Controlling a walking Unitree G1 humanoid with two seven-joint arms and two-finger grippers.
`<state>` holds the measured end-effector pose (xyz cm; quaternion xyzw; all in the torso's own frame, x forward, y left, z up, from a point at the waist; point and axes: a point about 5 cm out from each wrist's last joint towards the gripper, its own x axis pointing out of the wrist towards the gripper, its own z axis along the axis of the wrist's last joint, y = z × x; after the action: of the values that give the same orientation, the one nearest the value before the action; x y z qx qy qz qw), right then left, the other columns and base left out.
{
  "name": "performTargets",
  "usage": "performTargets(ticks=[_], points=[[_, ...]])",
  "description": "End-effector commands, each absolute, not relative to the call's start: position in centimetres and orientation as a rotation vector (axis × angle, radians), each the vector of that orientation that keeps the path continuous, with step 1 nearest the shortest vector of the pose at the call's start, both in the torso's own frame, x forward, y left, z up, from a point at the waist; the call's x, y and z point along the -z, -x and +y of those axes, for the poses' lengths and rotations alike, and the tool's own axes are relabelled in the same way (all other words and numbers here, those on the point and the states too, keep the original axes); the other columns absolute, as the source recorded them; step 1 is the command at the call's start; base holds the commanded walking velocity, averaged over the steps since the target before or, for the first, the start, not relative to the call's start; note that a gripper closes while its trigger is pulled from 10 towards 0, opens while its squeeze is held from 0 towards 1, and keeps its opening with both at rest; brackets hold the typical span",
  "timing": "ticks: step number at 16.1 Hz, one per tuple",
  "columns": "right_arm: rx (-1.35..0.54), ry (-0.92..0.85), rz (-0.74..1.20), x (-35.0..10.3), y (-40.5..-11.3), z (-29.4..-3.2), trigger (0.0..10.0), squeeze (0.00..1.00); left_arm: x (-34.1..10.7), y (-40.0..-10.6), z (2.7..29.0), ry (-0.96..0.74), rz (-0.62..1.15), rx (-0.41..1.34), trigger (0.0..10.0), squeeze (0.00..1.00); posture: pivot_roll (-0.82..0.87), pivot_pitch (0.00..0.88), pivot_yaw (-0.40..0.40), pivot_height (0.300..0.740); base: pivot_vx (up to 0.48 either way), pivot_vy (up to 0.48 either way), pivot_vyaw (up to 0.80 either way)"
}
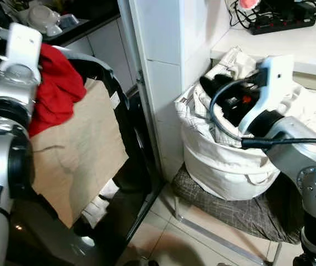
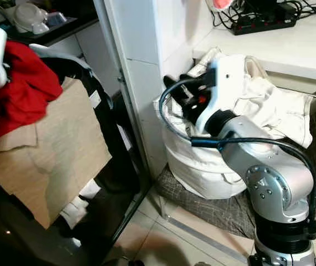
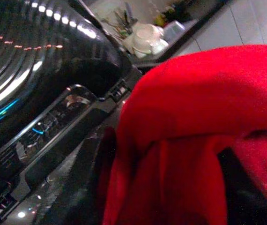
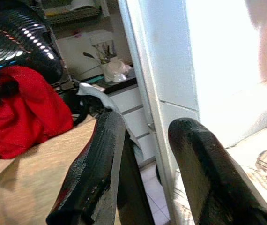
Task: Clothes washing
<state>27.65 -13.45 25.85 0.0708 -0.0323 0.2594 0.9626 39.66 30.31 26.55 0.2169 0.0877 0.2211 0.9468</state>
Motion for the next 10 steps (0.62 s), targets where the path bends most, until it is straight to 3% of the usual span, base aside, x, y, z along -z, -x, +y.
performTargets(ticks=[1,4,5,6,7,8,10], points=[[-0.529,-0.151,-0.066,-26.0,-27.7,-13.2,10.0,0.00,-28.5,-39.5,30.9,-0.406,0.114,-0.498,10.0,1.00,-0.20,0.000,0.183,0.740,0.000,0.000,0.00],[-0.501,-0.149,-0.039,-25.5,-27.9,-13.2,10.0,0.00,-29.0,-39.2,31.6,-0.450,0.088,-0.566,10.0,1.00,-0.20,0.000,0.184,0.740,0.000,0.000,0.00],[-0.486,-0.130,0.013,-24.7,-27.9,-13.2,10.0,0.00,-28.6,-39.2,31.5,-0.547,0.114,-0.555,10.0,0.00,-0.20,0.000,0.181,0.740,0.000,0.000,0.00],[-0.499,-0.125,0.030,-24.4,-27.7,-13.0,10.0,0.00,-26.5,-39.7,30.1,-0.539,0.240,-0.400,10.0,0.00,-0.19,0.000,0.175,0.740,0.000,0.000,0.00],[-0.513,-0.129,0.035,-24.3,-27.6,-12.7,10.0,0.00,-24.9,-39.9,29.1,-0.424,0.292,-0.347,10.0,0.00,-0.19,0.000,0.181,0.740,0.000,0.000,0.00],[-0.520,-0.124,0.036,-24.3,-27.6,-12.5,10.0,0.00,-24.4,-40.1,28.5,-0.285,0.278,-0.350,10.0,0.00,-0.19,0.000,0.177,0.740,0.000,0.000,0.00],[-0.514,-0.123,0.031,-24.5,-27.7,-12.6,10.0,0.00,-24.1,-40.3,27.9,-0.174,0.244,-0.365,10.0,0.00,-0.19,0.000,0.179,0.740,0.000,0.000,0.00]])
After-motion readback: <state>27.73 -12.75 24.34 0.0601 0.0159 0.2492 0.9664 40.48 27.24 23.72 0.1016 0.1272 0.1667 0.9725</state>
